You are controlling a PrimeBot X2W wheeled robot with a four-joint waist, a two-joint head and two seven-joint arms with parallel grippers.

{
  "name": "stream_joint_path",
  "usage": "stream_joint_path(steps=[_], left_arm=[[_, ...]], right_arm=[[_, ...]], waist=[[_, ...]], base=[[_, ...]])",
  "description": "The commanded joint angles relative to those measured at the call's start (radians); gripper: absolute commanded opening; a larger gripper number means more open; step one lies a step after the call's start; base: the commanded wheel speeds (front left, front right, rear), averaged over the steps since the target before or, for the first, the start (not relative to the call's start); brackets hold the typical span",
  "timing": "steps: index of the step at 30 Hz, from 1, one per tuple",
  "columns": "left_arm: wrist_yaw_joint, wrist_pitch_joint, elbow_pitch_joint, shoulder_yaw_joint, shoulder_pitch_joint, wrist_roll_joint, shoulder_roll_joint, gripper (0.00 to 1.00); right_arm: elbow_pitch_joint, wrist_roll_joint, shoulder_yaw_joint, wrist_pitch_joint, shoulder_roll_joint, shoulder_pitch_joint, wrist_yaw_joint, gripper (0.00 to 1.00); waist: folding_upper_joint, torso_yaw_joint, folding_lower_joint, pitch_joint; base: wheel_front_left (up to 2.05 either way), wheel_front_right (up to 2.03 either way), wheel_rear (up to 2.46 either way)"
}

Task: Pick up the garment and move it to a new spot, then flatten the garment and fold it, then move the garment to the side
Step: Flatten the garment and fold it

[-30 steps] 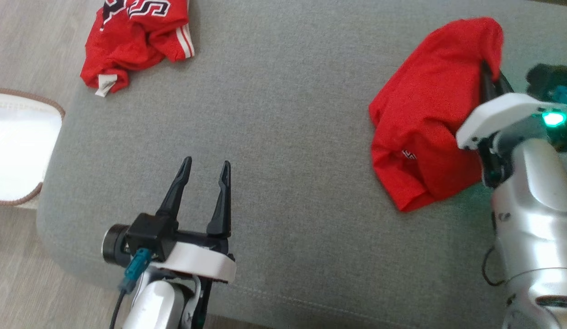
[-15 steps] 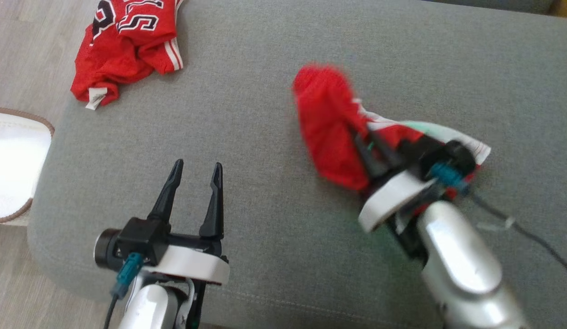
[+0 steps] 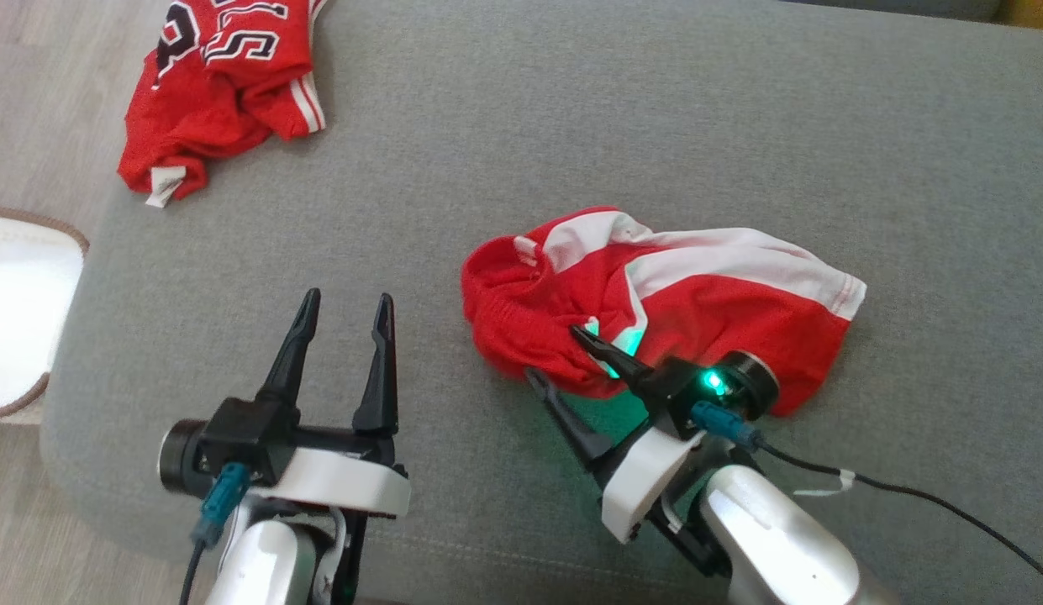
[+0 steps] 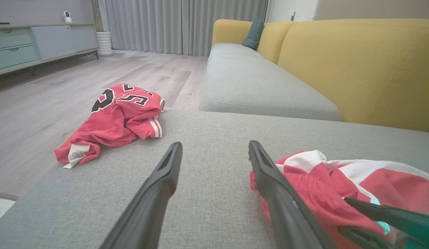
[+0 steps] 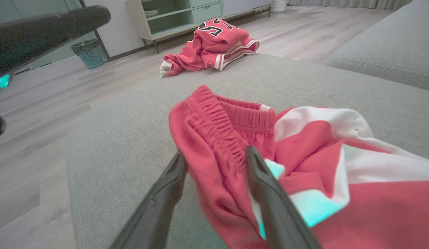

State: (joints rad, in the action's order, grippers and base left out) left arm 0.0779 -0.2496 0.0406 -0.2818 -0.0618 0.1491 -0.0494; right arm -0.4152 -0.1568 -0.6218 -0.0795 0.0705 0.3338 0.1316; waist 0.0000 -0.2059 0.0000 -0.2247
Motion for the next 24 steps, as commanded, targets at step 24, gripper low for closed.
stream_joint_path(steps=[24], left_arm=[[-0.018, -0.012, -0.036, 0.028, -0.016, -0.021, -0.001, 1.0]], right_arm=[[0.053, 0.11, 0.47, -0.007, -0.02, -0.069, -0.001, 1.0]], waist=[[0.0, 0.094, 0.0, 0.007]], base=[[0.0, 0.0, 0.0]])
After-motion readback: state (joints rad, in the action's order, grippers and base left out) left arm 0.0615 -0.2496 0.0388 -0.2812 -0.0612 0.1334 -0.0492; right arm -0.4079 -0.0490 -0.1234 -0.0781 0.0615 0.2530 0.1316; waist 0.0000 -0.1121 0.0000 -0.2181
